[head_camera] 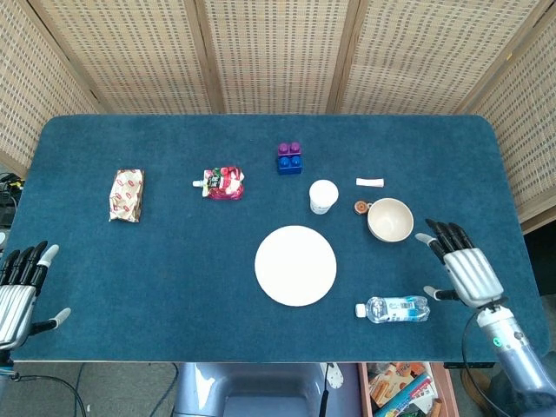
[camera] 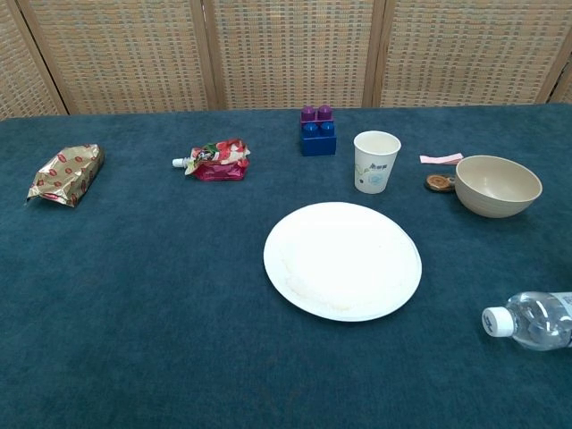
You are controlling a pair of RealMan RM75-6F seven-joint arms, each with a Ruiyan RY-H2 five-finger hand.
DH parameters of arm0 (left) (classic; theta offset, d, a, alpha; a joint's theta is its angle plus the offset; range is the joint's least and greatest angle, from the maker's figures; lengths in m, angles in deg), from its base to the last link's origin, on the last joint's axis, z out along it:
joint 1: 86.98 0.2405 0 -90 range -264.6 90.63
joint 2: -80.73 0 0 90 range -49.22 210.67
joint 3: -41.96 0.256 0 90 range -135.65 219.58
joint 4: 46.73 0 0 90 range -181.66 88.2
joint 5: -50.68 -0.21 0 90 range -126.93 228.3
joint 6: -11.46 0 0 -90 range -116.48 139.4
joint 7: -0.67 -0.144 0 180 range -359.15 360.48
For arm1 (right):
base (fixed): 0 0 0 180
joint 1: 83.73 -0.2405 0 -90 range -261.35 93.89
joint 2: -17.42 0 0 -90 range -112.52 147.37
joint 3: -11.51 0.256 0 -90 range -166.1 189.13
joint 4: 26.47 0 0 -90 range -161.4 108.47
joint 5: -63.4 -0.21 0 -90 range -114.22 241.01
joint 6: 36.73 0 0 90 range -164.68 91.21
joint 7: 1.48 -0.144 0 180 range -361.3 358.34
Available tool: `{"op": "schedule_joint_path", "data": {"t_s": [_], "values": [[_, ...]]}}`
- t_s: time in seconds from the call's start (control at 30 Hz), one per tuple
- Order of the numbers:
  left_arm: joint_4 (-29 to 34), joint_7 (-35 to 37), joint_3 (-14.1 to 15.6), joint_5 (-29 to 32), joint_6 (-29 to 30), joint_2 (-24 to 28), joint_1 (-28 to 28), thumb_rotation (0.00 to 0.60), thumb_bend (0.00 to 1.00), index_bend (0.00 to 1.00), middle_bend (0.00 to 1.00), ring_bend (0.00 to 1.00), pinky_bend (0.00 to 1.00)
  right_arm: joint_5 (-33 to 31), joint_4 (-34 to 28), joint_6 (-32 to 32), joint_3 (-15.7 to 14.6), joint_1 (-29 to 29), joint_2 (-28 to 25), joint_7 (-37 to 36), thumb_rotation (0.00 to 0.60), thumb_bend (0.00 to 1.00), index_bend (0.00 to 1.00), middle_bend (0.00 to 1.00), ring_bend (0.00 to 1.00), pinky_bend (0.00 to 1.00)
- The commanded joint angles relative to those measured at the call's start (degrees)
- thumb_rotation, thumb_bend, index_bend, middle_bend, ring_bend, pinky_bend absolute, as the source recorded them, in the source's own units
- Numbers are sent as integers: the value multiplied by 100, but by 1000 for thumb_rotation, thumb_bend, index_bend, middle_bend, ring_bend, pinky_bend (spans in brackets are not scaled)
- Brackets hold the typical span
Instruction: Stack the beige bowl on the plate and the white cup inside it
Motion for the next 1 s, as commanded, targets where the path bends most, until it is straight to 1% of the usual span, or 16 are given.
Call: {"op": "schedule_joint_path", "data": {"t_s": [0.03, 0.1, 0.3, 0.4, 0.6, 0.7, 0.8, 1.0], "values": [[-26, -30, -34, 60, -15, -27, -14, 600, 0, 0, 0, 0, 0, -318, 325, 695, 205, -567, 227, 326, 600, 0, 189, 0, 0, 0], [-43, -42, -81, 192, -100, -46, -49, 600, 0, 0, 0, 0, 0, -526, 550, 1083, 297, -856, 465, 608, 600, 0, 191, 0, 0, 0], [-28, -83, -117, 314, -206, -52, -102, 600, 0, 0, 0, 0, 0, -983, 727, 1555, 369, -1212, 828, 1300, 600, 2, 191, 0, 0, 0], [-20, -77, -130, 375, -265, -47, -129, 600, 0, 0, 0, 0, 0, -1213, 972, 1672, 380, -1342, 1076, 1694, 600, 26, 194, 0, 0, 0], [-21, -72, -155, 469, -356, -41, -175, 600, 0, 0, 0, 0, 0, -1553, 1351, 1831, 396, -1478, 1395, 1963, 600, 54, 245, 0, 0, 0], [-19, -75, -177, 535, -397, -41, -198, 600, 0, 0, 0, 0, 0, -1681, 1570, 1909, 395, -1544, 1528, 2008, 600, 115, 306, 0, 0, 0], [-20, -80, -191, 580, -423, -42, -214, 600, 0, 0, 0, 0, 0, -1765, 1729, 1988, 373, -1590, 1608, 1996, 600, 190, 388, 0, 0, 0], [-18, -113, -193, 648, -493, -58, -252, 600, 0, 0, 0, 0, 0, -1787, 2057, 2176, 289, -1689, 1778, 1756, 600, 310, 442, 0, 0, 0]]}}
